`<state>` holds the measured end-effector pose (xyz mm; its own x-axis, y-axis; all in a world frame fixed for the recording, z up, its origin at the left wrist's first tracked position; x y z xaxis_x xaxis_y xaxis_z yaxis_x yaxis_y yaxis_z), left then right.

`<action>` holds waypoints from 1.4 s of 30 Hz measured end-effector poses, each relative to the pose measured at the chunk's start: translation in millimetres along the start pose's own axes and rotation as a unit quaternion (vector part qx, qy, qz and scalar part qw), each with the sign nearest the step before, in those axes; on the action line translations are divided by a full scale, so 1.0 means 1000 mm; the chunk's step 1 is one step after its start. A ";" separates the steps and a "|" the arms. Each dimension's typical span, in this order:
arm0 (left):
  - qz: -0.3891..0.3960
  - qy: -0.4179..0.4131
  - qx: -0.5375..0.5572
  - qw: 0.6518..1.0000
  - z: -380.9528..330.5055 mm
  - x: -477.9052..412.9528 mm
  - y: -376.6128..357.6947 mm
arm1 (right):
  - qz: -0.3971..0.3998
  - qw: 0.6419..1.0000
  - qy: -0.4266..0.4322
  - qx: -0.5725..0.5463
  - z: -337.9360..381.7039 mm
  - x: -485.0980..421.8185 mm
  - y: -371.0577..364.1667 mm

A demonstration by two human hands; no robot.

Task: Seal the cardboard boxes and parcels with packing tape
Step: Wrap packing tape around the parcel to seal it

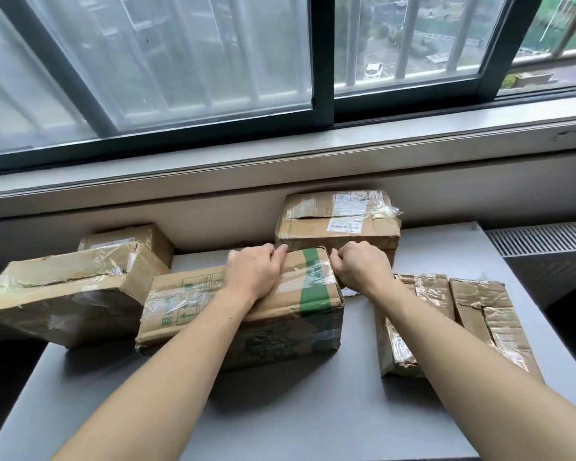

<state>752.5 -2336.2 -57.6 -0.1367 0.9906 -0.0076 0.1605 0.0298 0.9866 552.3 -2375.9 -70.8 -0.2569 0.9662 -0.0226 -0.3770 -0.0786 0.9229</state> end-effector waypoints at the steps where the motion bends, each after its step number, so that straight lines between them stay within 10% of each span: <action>1: 0.004 -0.019 -0.009 1.000 -0.017 -0.002 -0.004 | 0.000 1.000 -0.001 -0.006 -0.001 0.000 -0.002; 10: -0.004 -0.058 0.001 0.998 -0.126 -0.015 -0.027 | 0.000 0.979 -0.055 -0.198 -0.039 0.005 -0.005; 15: 0.009 -0.088 0.186 0.979 -0.077 -0.026 -0.021 | 0.013 0.967 -0.069 -0.243 -0.037 0.004 -0.009; 24: -0.059 -0.015 0.072 0.996 0.000 0.002 0.008 | 0.034 0.961 -0.079 -0.263 -0.036 0.007 -0.010; 33: 0.290 -0.146 -0.148 0.934 -0.093 0.025 -0.017 | 0.039 0.943 -0.093 -0.318 -0.042 0.009 -0.011; 39: 0.202 -0.190 -0.140 0.950 -0.104 0.022 -0.003 | 0.018 0.932 -0.095 -0.350 -0.049 0.015 0.001; 42: 0.187 -0.193 -0.059 0.961 -0.092 0.023 0.029 | 0.031 0.864 -0.079 -0.497 -0.039 0.010 0.024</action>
<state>664.3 -2324.6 -13.7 0.2859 0.9054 0.3137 0.0134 -0.3311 0.9435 506.4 -2377.4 -64.1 -0.2095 0.9677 0.1400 -0.9645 -0.2280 0.1330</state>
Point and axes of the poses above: each hand's wrist, its own x-axis away from the middle knuckle, its own y-axis out of the back of the hand, z = x × y, the point moved 7 cm from there along -x, towards the middle knuckle, and after that the axes turned 1 degree about y, right-handed, at the moved point
